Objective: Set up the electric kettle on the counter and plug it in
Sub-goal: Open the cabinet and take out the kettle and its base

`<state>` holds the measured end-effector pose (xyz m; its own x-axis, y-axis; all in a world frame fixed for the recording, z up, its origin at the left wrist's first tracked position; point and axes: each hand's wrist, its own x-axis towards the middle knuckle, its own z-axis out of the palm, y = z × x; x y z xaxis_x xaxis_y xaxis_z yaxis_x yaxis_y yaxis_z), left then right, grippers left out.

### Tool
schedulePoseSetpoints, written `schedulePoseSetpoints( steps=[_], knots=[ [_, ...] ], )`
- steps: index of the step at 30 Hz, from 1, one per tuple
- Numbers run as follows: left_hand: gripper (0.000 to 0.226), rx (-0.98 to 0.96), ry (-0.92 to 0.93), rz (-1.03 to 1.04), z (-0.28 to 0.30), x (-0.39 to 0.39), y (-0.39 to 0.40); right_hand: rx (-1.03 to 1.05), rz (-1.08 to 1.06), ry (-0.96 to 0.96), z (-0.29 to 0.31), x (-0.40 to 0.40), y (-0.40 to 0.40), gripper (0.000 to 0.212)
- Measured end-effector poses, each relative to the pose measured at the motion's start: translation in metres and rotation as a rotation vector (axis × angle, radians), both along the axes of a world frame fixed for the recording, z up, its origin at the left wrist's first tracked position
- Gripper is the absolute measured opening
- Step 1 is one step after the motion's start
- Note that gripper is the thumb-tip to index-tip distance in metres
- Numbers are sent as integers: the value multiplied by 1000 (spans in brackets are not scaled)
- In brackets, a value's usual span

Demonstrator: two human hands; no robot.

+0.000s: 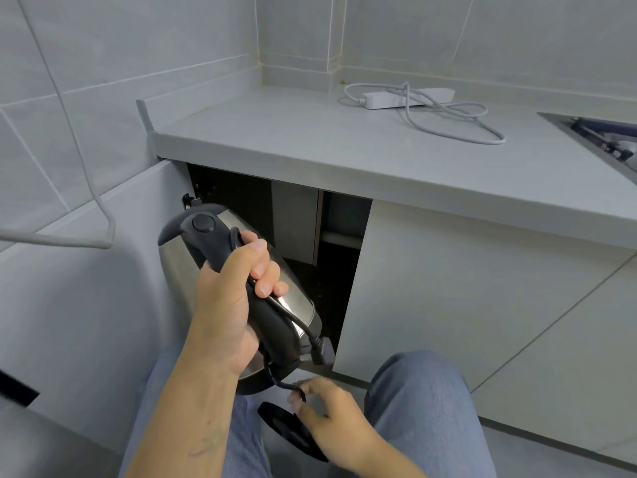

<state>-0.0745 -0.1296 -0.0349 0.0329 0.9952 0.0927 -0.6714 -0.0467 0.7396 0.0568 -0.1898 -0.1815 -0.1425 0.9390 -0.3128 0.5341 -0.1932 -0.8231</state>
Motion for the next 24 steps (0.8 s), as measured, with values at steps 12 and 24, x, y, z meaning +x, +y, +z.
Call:
schedulePoseSetpoints(
  steps=[12, 24],
  knots=[
    [13, 18, 115, -76, -1, -20, -4, 131, -66, 280, 20, 44, 10, 10],
    [14, 46, 377, -97, 7, -28, -9, 547, 24, 67, 92, 41, 28, 11]
  ],
)
